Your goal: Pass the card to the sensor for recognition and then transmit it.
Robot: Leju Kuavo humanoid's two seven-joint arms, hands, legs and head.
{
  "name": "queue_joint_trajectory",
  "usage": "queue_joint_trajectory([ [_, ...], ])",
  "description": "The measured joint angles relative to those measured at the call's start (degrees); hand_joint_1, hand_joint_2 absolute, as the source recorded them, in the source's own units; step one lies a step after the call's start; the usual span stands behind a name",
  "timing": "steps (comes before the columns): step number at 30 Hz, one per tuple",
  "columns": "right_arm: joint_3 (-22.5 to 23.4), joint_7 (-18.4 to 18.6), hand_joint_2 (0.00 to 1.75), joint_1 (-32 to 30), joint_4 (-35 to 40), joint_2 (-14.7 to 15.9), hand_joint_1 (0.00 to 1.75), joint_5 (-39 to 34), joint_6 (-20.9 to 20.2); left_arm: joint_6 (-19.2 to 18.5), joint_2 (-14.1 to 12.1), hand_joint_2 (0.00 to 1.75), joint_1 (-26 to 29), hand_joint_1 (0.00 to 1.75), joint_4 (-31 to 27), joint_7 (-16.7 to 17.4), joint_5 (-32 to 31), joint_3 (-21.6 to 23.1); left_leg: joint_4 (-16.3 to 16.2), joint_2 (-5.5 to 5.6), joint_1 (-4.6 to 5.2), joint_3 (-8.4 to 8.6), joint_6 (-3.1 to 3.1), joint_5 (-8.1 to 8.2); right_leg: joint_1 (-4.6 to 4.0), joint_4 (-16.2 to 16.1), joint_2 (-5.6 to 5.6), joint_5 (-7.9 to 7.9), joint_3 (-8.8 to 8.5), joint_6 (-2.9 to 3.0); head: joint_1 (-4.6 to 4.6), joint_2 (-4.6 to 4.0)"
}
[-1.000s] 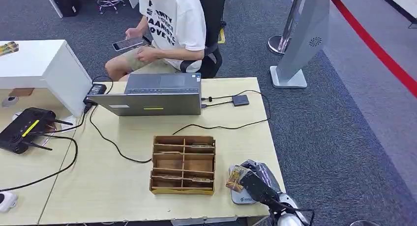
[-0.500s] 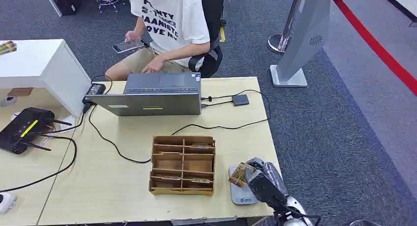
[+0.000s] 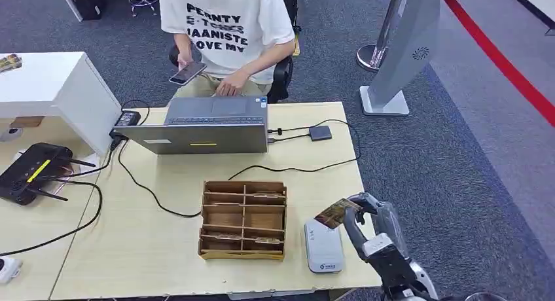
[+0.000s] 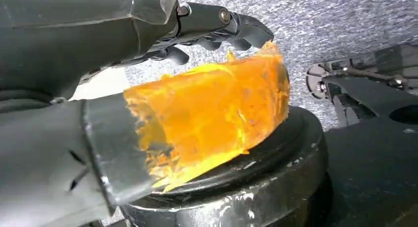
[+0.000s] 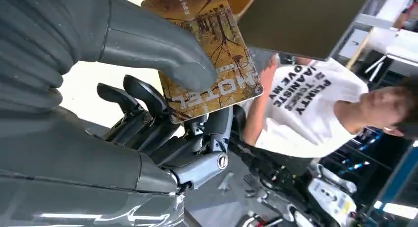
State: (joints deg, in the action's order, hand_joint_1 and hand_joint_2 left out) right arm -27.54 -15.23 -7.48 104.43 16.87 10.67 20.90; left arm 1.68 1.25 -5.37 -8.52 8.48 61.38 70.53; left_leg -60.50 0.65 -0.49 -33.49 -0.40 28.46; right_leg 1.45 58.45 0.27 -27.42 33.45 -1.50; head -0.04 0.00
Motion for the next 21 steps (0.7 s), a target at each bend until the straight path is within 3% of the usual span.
queue_joint_trajectory([
  [11, -0.4, -0.8, 1.75, 1.6, 1.9, 0.4, 1.75, 0.7, 0.9, 0.2, 0.0, 0.00, -0.2, 0.00, 0.0, -4.7, -2.7, 0.7, 0.0, 0.00, -0.01, 0.00, 0.00, 0.00, 0.00, 0.0, 0.00, 0.00, 0.00, 0.00, -0.02, 0.00],
  [21, -1.8, 1.3, 1.75, 6.7, 2.2, 0.4, 1.75, 9.7, 3.4, 0.2, 0.0, 0.00, -0.4, 0.00, 0.0, -3.3, -2.4, 1.0, 0.0, 0.00, 0.00, -0.02, 0.00, -0.01, 0.00, 0.0, 0.00, 0.00, -0.01, 0.00, 0.00, 0.00],
])
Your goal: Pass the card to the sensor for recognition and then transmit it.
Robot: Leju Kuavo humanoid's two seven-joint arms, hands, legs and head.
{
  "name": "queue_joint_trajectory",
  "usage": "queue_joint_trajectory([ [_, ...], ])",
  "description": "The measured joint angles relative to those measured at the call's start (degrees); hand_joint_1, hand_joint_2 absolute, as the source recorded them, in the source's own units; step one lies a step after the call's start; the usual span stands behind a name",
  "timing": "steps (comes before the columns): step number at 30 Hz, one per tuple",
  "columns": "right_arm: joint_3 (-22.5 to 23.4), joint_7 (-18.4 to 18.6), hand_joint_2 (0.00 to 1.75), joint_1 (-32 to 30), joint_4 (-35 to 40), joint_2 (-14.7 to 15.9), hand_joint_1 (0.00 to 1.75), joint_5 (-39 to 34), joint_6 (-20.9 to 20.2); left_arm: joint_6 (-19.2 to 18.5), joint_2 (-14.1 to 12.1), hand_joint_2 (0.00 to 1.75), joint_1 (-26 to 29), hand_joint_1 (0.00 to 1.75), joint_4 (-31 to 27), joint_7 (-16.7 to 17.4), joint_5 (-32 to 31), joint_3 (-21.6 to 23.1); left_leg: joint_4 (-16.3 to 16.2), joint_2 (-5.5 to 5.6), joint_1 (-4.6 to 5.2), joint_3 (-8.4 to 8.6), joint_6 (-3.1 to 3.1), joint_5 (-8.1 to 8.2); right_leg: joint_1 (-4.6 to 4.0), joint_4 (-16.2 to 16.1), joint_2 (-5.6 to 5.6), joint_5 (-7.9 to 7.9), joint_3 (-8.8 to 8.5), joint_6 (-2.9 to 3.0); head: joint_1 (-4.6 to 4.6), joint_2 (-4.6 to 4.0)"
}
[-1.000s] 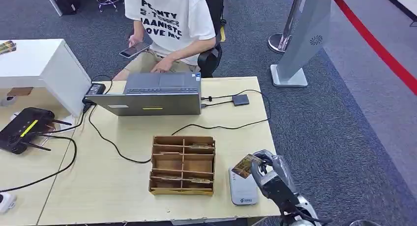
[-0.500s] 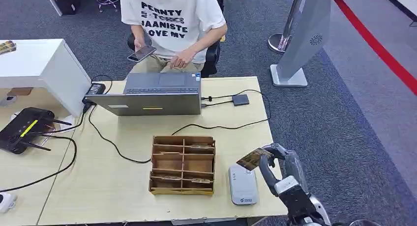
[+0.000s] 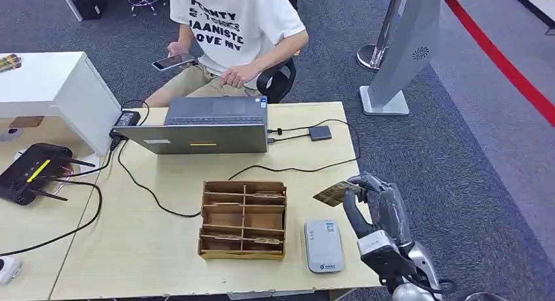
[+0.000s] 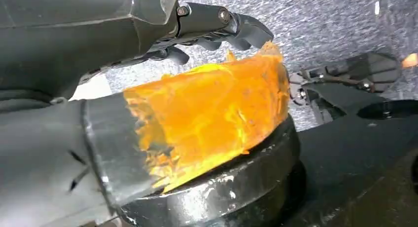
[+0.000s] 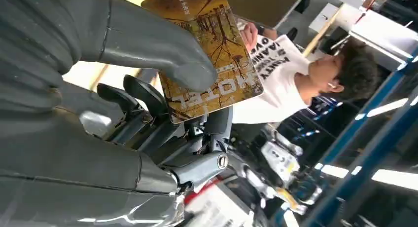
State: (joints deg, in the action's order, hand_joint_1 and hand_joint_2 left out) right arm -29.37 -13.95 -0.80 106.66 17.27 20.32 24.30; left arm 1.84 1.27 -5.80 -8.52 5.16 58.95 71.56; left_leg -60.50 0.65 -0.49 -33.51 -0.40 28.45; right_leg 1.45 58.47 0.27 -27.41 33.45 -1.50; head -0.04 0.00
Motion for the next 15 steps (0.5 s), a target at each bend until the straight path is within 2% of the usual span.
queue_joint_trajectory([
  [7, -3.4, 3.9, 1.75, 7.2, -1.6, -0.7, 1.75, 5.2, 0.0, -0.4, 0.2, 0.00, -0.2, 0.00, 0.0, 1.0, -0.5, 0.4, 0.0, 0.00, 0.00, 0.02, 0.01, -0.03, 0.00, 0.0, 0.00, 0.01, 0.00, 0.01, 0.00, 0.00],
  [10, -4.2, 4.2, 1.75, 9.2, -2.8, -0.9, 1.75, 6.3, -0.2, -0.5, 0.2, 0.00, -0.3, 0.00, 0.0, 1.1, -1.0, 0.8, 0.0, 0.03, 0.00, -0.03, -0.03, -0.07, 0.00, 0.0, -0.05, 0.01, -0.02, 0.01, -0.02, 0.00],
  [15, -5.4, 7.0, 1.75, 14.3, -7.2, -2.5, 1.75, 9.9, -0.8, -0.9, 0.1, 0.00, -0.6, 0.00, 0.0, 1.4, -1.9, 1.6, 0.0, 0.00, 0.00, -0.01, -0.02, -0.07, 0.00, 0.1, -0.01, 0.02, 0.01, 0.02, -0.02, 0.00],
])
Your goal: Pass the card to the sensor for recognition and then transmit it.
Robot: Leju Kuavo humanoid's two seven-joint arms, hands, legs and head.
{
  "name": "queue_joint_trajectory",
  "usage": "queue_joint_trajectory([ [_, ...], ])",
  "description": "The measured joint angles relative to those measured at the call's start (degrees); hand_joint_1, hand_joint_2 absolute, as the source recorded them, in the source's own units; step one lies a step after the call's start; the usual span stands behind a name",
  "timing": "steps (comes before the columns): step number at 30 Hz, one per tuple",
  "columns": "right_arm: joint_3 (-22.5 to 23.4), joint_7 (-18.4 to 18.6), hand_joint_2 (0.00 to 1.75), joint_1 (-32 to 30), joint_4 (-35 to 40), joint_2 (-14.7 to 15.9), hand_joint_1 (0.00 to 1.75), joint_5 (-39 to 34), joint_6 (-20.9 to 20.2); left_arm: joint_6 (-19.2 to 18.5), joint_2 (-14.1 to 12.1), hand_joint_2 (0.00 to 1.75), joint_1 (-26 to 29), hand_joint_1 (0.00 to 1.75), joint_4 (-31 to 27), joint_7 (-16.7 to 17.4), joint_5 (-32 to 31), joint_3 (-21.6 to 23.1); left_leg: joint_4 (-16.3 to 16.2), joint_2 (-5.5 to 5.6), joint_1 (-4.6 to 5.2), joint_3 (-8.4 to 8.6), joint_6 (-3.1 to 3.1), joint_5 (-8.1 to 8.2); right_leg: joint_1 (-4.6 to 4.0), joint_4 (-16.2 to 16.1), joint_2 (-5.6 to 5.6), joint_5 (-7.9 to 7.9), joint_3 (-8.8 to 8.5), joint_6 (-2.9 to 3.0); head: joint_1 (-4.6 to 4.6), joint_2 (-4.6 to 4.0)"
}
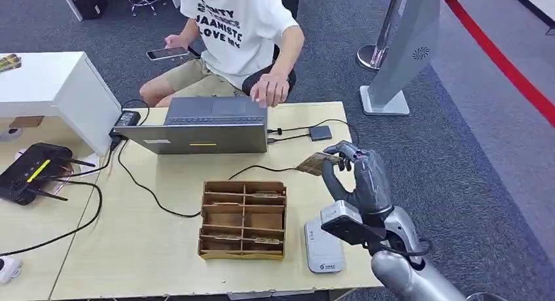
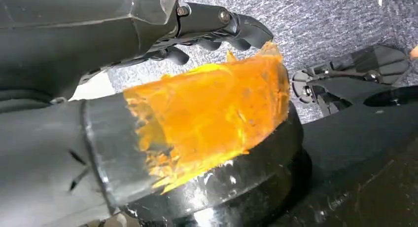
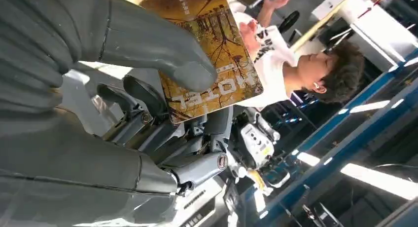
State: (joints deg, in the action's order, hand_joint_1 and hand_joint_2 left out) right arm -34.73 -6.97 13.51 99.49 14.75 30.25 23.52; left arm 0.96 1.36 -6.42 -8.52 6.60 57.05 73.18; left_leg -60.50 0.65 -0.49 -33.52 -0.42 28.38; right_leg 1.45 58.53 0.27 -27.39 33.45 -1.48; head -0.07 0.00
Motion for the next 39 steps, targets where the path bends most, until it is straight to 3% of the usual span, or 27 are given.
queue_joint_trajectory([
  [7, -1.5, 3.5, 1.75, 6.3, -6.3, -4.3, 1.75, 5.8, 0.3, -0.5, 0.0, 0.00, -0.7, 0.00, 0.0, 1.0, -1.0, 1.3, 0.0, 0.03, -0.01, 0.00, 0.03, -0.05, -0.01, 0.0, -0.04, 0.00, 0.00, 0.01, 0.00, 0.00],
  [12, -2.2, 5.5, 1.75, 9.2, -10.7, -7.6, 1.75, 15.5, 3.7, -1.0, 0.1, 0.00, -1.3, 0.00, 0.0, 1.6, -1.9, 2.1, 0.0, 0.00, -0.01, 0.02, 0.03, -0.05, 0.00, 0.0, 0.00, 0.01, 0.01, 0.02, 0.02, 0.00],
  [15, -2.6, 5.8, 1.75, 10.1, -12.5, -9.3, 1.75, 17.1, 4.2, -1.1, 0.2, 0.00, -1.6, 0.00, 0.0, 1.7, -2.0, 2.6, 0.0, 0.05, -0.01, 0.00, 0.03, -0.05, -0.01, 0.0, -0.05, 0.01, 0.01, 0.02, 0.02, 0.00],
  [25, -3.3, 6.0, 1.75, 11.2, -14.9, -11.0, 1.75, 17.4, 4.5, -1.1, 0.2, 0.00, -1.8, 0.00, 0.0, 1.7, -2.0, 2.9, 0.0, 0.03, -0.01, 0.00, 0.03, -0.05, 0.00, 0.0, -0.03, 0.01, 0.01, 0.02, 0.00, 0.00],
  [32, -3.4, 6.0, 1.75, 11.2, -15.6, -12.1, 1.75, 23.0, 7.0, -1.3, 0.2, 0.00, -1.8, 0.00, 0.0, 1.9, -2.2, 2.9, 0.0, 0.03, -0.01, 0.01, 0.03, -0.05, -0.01, 0.0, -0.03, 0.01, 0.02, 0.02, 0.02, 0.00],
  [33, -3.4, 6.1, 1.75, 11.2, -15.8, -12.2, 1.64, 23.8, 7.2, -1.4, 0.2, 0.00, -1.8, 0.00, 0.0, 1.9, -2.2, 3.0, 0.0, 0.03, -0.01, 0.00, 0.03, -0.05, -0.01, 0.0, -0.03, 0.01, 0.03, 0.02, 0.00, 0.00],
  [34, -3.5, 6.2, 1.75, 11.2, -15.9, -12.3, 1.36, 25.3, 7.5, -1.4, 0.2, 0.00, -1.8, 0.00, 0.0, 1.9, -2.2, 3.0, 0.0, 0.03, -0.02, 0.00, 0.03, -0.05, -0.01, 0.0, -0.03, 0.01, 0.03, 0.02, 0.02, 0.00],
  [35, -3.6, 6.4, 1.75, 11.2, -16.1, -12.5, 0.87, 26.3, 7.7, -1.5, 0.2, 0.00, -1.9, 0.00, 0.0, 1.9, -2.2, 3.0, 0.0, 0.03, -0.02, 0.00, 0.03, -0.05, -0.01, 0.0, -0.03, 0.01, 0.02, 0.02, 0.00, 0.00],
  [36, -3.6, 6.4, 1.75, 11.2, -16.3, -12.6, 0.19, 27.1, 7.8, -1.5, 0.2, 0.00, -1.9, 0.00, 0.0, 1.9, -2.2, 3.0, 0.0, 0.03, -0.01, 0.00, 0.03, -0.05, -0.01, 0.0, -0.03, 0.01, 0.02, 0.02, 0.00, 0.00],
  [37, -3.8, 6.7, 1.75, 11.2, -16.5, -12.6, 0.00, 28.0, 7.8, -1.5, 0.2, 0.00, -1.9, 0.00, 0.0, 1.9, -2.2, 3.0, 0.0, 0.03, -0.01, 0.00, 0.03, -0.05, -0.01, 0.0, -0.03, 0.01, 0.02, 0.02, 0.00, 0.00],
  [39, -4.1, 7.2, 1.75, 11.2, -17.1, -12.8, 0.00, 29.7, 7.7, -1.5, 0.2, 0.00, -2.0, 0.00, 0.0, 1.9, -2.2, 3.1, 0.0, 0.03, -0.01, 0.00, 0.03, -0.05, -0.01, 0.0, -0.03, 0.01, 0.02, 0.02, 0.00, 0.00],
])
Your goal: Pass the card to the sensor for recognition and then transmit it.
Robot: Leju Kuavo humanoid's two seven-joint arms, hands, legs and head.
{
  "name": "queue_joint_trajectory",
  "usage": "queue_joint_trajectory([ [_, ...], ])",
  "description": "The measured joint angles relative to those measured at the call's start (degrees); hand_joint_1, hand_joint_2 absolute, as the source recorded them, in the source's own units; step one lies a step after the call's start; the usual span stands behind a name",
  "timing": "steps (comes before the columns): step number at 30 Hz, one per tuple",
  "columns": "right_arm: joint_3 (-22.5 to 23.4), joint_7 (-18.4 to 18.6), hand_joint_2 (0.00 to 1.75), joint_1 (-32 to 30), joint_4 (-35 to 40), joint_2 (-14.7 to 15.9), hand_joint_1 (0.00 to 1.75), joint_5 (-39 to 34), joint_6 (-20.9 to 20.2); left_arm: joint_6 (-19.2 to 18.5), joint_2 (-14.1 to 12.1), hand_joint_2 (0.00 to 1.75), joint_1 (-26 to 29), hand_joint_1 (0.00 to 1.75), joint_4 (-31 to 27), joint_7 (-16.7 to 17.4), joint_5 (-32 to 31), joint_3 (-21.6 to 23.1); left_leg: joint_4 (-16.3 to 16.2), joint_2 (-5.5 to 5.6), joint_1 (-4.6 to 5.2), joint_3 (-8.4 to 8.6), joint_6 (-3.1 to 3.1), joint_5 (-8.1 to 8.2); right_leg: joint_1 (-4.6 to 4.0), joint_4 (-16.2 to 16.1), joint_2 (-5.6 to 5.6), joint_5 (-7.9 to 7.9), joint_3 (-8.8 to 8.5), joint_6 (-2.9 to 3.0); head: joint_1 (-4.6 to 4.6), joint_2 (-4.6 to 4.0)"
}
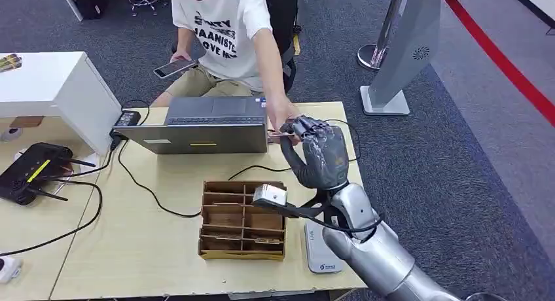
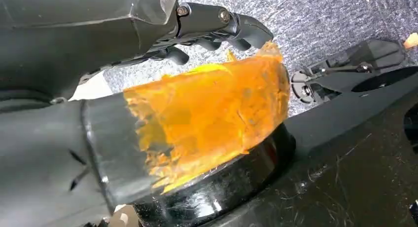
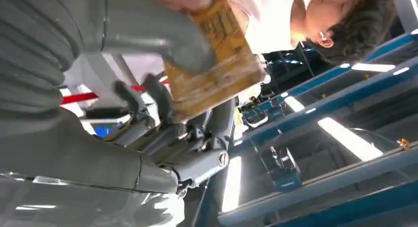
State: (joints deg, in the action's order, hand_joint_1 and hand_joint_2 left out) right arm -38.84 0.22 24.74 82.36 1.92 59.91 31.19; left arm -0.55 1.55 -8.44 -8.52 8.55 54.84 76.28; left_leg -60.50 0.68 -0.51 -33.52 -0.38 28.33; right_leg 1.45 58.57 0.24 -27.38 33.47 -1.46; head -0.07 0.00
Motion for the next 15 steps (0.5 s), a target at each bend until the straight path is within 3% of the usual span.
queue_joint_trajectory([
  [15, -2.7, 0.7, 1.75, 0.5, -4.4, -0.6, 0.00, 3.0, 0.2, -0.1, 0.0, 0.00, -0.3, 0.00, 0.0, 0.3, 0.4, 0.8, 0.0, 0.00, 0.00, 0.00, 0.00, 0.00, 0.00, 0.0, 0.00, 0.00, 0.01, 0.00, 0.02, 0.00],
])
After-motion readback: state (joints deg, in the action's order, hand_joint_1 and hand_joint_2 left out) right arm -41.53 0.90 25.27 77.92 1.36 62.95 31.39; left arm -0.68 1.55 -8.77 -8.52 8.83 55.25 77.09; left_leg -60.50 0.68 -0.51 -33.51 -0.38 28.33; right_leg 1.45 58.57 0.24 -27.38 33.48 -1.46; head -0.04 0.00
